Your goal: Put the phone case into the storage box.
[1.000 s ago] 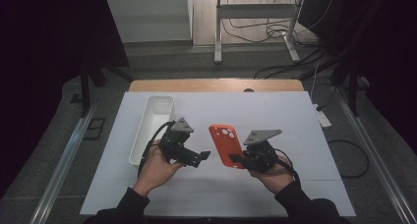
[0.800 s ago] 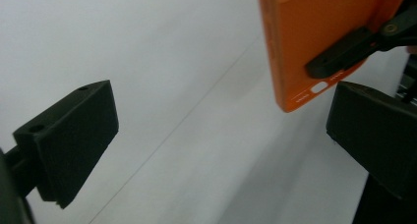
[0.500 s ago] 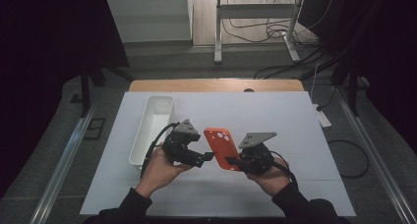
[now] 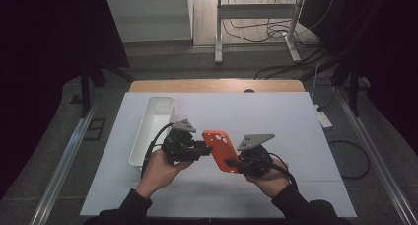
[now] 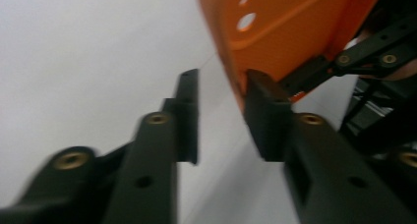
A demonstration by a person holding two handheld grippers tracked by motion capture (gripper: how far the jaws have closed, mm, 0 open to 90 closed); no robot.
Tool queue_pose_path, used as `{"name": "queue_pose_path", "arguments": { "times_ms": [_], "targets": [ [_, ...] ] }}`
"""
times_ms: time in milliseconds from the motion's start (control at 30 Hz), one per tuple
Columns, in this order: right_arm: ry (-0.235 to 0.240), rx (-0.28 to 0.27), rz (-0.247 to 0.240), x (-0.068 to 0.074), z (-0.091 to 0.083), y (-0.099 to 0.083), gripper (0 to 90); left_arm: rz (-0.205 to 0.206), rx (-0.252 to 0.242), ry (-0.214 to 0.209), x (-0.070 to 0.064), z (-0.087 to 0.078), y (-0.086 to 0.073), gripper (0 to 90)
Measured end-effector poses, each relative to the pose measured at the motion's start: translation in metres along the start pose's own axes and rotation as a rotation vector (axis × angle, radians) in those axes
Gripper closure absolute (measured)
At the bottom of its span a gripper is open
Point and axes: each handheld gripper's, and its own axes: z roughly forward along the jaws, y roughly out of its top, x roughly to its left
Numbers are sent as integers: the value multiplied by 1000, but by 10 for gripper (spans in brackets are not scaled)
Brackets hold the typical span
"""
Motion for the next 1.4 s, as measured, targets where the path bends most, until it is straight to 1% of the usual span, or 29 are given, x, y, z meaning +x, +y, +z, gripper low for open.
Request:
{"name": "queue_pose_path", "arguments": {
  "times_ms": [67,100,133,233,267,300,367,400,500,567,633,700,733,767,800,867,967,1100,1167,1200,1300,1400],
  "targets": [
    [3,9,3,0,1,0,839,-8,1,-8,1,0,0,800],
    [13,17,6,1,1,0,838,-16,-5,-12,1,0,-1,811],
    [19,21,0,1,2,-1,837,-24,-4,-16,2,0,-1,828],
    [13,35,-6,4,4,0,835,-37,4,-13,4,0,-2,872],
    [10,37,-10,4,4,0,834,-50,-4,-21,5,0,-3,881],
    [11,36,-11,4,4,0,835,-53,-1,-26,6,0,-3,885],
    [11,36,-8,4,4,0,834,-77,-4,-36,6,0,-3,887],
    [11,36,-8,4,4,0,834,-77,-4,-36,6,0,-3,889],
    [13,39,-5,3,5,-1,828,-105,-13,-55,8,-1,-4,890],
    [15,40,-5,3,6,-2,826,-138,-25,-88,10,0,-5,890],
    [16,41,-5,3,7,-2,823,-160,-37,-105,12,0,-6,890],
    [15,41,-5,3,8,-2,810,-174,-42,-120,12,2,-6,890],
    [15,41,-5,3,8,-2,810,-174,-42,-120,12,2,-6,890],
    [23,33,1,2,8,-2,782,-172,-41,-120,11,2,-6,890],
    [23,33,1,2,8,-2,782,-174,-38,-118,10,3,-5,890],
    [24,26,5,3,9,-2,747,-178,-36,-125,9,5,-5,890],
    [16,23,-4,4,10,-2,685,-182,-33,-124,7,7,-5,890],
    [11,21,-13,5,12,-1,554,-190,-34,-114,6,8,-5,890],
    [14,25,-7,4,14,-1,476,-193,-31,-106,6,8,-5,890],
    [14,25,-7,4,14,-1,476,-193,-31,-106,6,8,-5,889],
    [13,15,-6,4,16,-1,383,-188,-24,-94,5,9,-5,889],
    [23,1,-4,3,16,-1,306,-181,-18,-76,5,9,-5,889]
  ]
}}
